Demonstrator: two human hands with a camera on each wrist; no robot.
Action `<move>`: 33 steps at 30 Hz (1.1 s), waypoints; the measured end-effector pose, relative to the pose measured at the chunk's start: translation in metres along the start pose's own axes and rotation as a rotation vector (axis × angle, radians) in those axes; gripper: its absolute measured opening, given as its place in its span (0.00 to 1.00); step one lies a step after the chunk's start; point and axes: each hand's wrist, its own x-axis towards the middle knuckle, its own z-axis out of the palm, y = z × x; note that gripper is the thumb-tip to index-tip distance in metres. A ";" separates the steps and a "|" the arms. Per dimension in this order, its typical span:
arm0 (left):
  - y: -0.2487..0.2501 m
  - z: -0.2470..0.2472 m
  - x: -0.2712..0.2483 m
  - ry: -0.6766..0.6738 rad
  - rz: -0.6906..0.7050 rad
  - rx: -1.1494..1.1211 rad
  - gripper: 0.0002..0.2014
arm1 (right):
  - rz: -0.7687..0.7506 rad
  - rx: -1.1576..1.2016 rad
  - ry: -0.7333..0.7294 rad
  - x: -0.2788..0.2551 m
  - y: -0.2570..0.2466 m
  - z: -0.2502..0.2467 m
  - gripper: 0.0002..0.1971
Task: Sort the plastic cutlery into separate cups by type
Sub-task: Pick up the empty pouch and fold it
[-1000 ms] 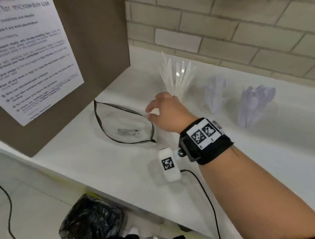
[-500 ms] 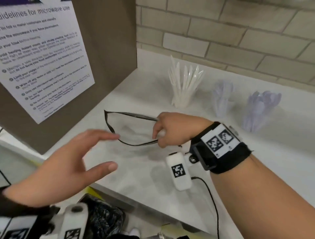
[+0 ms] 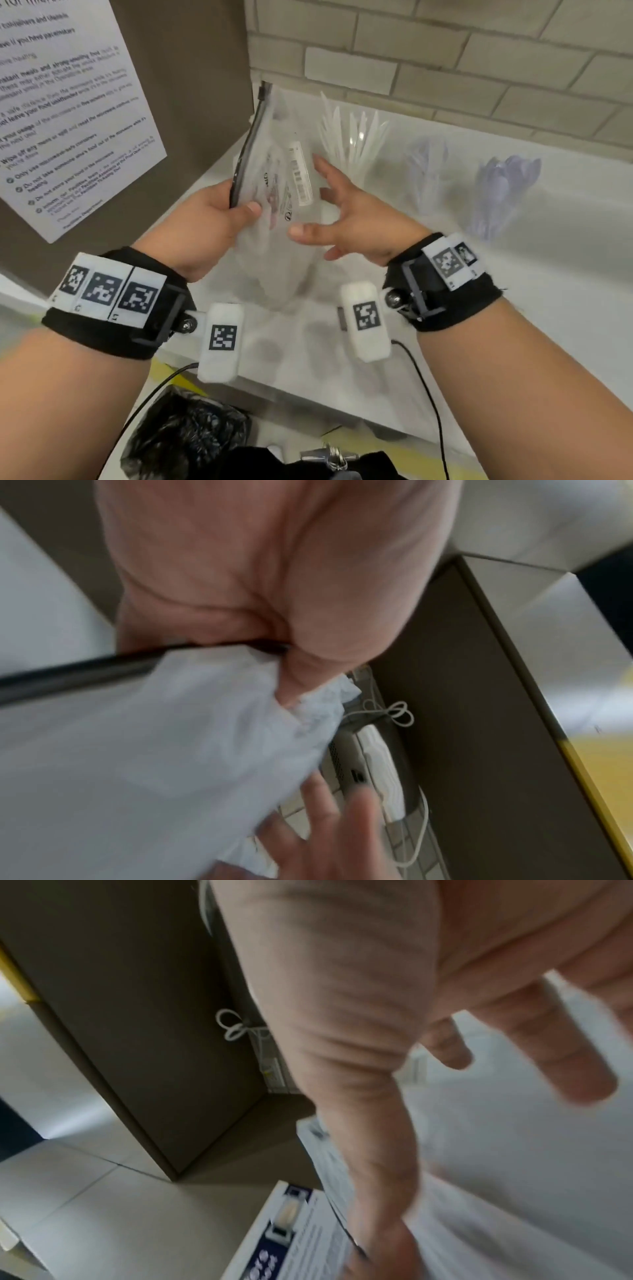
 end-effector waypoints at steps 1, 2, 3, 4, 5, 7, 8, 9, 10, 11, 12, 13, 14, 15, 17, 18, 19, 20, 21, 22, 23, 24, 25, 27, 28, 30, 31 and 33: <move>0.001 0.004 -0.002 -0.069 -0.026 -0.109 0.17 | -0.021 0.021 0.022 0.003 0.003 0.008 0.49; 0.002 0.006 -0.004 -0.112 -0.048 -0.194 0.19 | -0.045 0.057 0.065 0.007 0.004 0.015 0.43; 0.002 0.008 -0.003 -0.112 -0.057 -0.242 0.19 | -0.063 0.110 0.116 0.010 0.004 0.019 0.33; 0.001 0.008 -0.003 -0.052 -0.058 -0.264 0.18 | -0.070 0.159 0.168 0.011 0.002 0.021 0.22; -0.001 0.007 -0.001 0.041 -0.064 -0.279 0.16 | -0.072 0.209 0.207 0.012 0.001 0.021 0.12; -0.006 0.000 0.001 0.216 -0.088 -0.321 0.16 | -0.061 0.315 0.239 0.012 0.001 0.016 0.07; -0.008 -0.002 0.001 0.278 -0.098 -0.340 0.16 | -0.045 0.374 0.235 0.011 0.000 0.013 0.07; -0.010 -0.006 0.001 0.333 -0.109 -0.360 0.15 | -0.027 0.443 0.249 0.010 -0.001 0.011 0.06; -0.011 -0.008 0.000 0.393 -0.119 -0.373 0.13 | -0.004 0.516 0.296 0.009 -0.003 0.007 0.06; -0.010 -0.011 -0.001 0.465 -0.127 -0.382 0.12 | 0.019 0.574 0.368 0.008 -0.004 0.003 0.08; -0.009 -0.012 -0.003 0.534 -0.131 -0.402 0.12 | 0.041 0.604 0.449 0.008 -0.005 -0.001 0.11; -0.009 -0.014 -0.004 0.581 -0.128 -0.436 0.13 | 0.060 0.608 0.525 0.007 -0.005 -0.005 0.15; -0.009 -0.016 -0.004 0.601 -0.114 -0.489 0.13 | 0.074 0.602 0.575 0.006 -0.004 -0.008 0.19; -0.009 -0.016 -0.005 0.582 -0.101 -0.545 0.13 | 0.088 0.596 0.584 0.006 -0.002 -0.010 0.22; -0.010 -0.016 -0.007 0.423 -0.089 -0.602 0.14 | 0.101 0.545 0.502 0.003 0.002 -0.008 0.29; -0.010 -0.013 -0.009 0.302 -0.112 -0.571 0.16 | 0.091 0.521 0.436 0.003 0.003 -0.004 0.30; -0.009 -0.009 -0.012 0.172 -0.146 -0.520 0.17 | 0.072 0.532 0.378 0.002 0.004 -0.001 0.28; -0.008 -0.004 -0.013 0.052 -0.180 -0.509 0.18 | 0.046 0.588 0.329 0.002 0.003 0.002 0.22; -0.006 0.000 -0.014 -0.065 -0.203 -0.531 0.19 | 0.022 0.657 0.286 0.002 0.002 0.006 0.15; -0.005 0.004 -0.014 -0.171 -0.217 -0.585 0.19 | -0.005 0.705 0.242 0.002 0.000 0.009 0.09; -0.002 0.007 -0.015 -0.252 -0.221 -0.624 0.18 | -0.024 0.712 0.202 0.003 0.000 0.013 0.08; -0.001 0.011 -0.015 -0.318 -0.213 -0.637 0.18 | -0.044 0.679 0.159 0.003 0.001 0.016 0.09; 0.001 0.014 -0.015 -0.351 -0.208 -0.618 0.17 | -0.061 0.603 0.129 0.003 0.002 0.020 0.11; 0.002 0.017 -0.014 -0.317 -0.193 -0.503 0.12 | -0.080 0.302 0.144 0.003 0.004 0.027 0.14; 0.000 0.014 -0.013 -0.257 -0.193 -0.426 0.11 | -0.088 0.120 0.180 0.003 0.004 0.029 0.16; -0.009 0.006 -0.006 -0.001 -0.206 -0.216 0.20 | -0.099 -0.101 0.272 0.002 0.003 0.029 0.21; -0.013 0.001 -0.001 0.172 -0.231 -0.104 0.24 | -0.106 -0.103 0.289 0.000 0.001 0.026 0.26; -0.017 -0.003 0.005 0.539 -0.243 -0.003 0.19 | -0.143 0.018 0.161 -0.008 -0.005 0.021 0.43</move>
